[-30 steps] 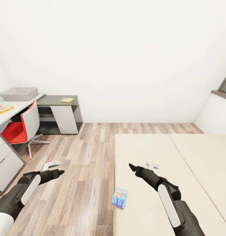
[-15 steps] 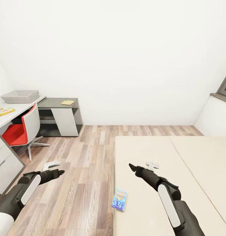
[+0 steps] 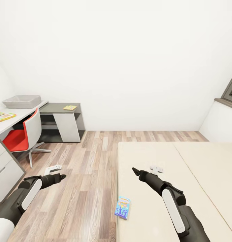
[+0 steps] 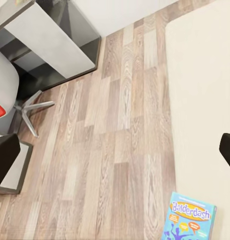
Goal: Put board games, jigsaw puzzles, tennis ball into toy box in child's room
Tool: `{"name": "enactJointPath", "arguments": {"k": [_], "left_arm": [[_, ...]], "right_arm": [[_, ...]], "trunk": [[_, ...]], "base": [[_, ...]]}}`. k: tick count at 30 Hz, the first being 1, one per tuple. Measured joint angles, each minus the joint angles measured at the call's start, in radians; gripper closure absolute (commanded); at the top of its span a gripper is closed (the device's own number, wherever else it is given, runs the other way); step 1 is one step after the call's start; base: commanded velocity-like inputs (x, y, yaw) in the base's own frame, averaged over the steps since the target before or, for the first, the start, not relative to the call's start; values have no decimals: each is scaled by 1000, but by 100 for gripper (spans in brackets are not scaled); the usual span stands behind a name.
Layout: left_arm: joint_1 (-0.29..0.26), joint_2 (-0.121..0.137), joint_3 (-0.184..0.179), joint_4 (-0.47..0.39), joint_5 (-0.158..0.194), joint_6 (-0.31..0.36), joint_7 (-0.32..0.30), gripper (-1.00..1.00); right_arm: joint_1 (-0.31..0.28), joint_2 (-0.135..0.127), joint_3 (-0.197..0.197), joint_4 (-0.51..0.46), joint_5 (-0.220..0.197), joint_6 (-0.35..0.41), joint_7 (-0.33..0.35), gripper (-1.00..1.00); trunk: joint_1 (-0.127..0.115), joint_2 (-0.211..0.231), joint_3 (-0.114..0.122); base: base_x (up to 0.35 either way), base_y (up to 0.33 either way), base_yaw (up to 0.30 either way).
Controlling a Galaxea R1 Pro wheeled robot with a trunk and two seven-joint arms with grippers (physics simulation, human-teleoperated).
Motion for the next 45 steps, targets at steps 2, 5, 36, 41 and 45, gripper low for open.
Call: {"name": "enactJointPath", "arguments": {"k": [2,5,36,41,45], "left_arm": [[0,0,0,0,0,0,0,-100],[0,0,0,0,0,0,0,-100],[0,1,-1,0,0,3,0,-100],[0,1,-1,0,0,4,0,-100],[0,1,-1,0,0,4,0,-100]], "right_arm": [[0,0,0,0,0,0,0,-100],[0,0,0,0,0,0,0,-100],[0,1,-11,0,-2,-2,0,-100],[0,-1,-12,0,-3,-2,0,-100],[0,0,-13,0,-5,-2,0,-100]], "trunk": [[0,0,3],[0,0,8],[0,0,28],[0,0,28],[0,0,28]], "base": [[0,0,0],[0,0,0],[0,159,0],[0,287,0],[0,287,0]]}}
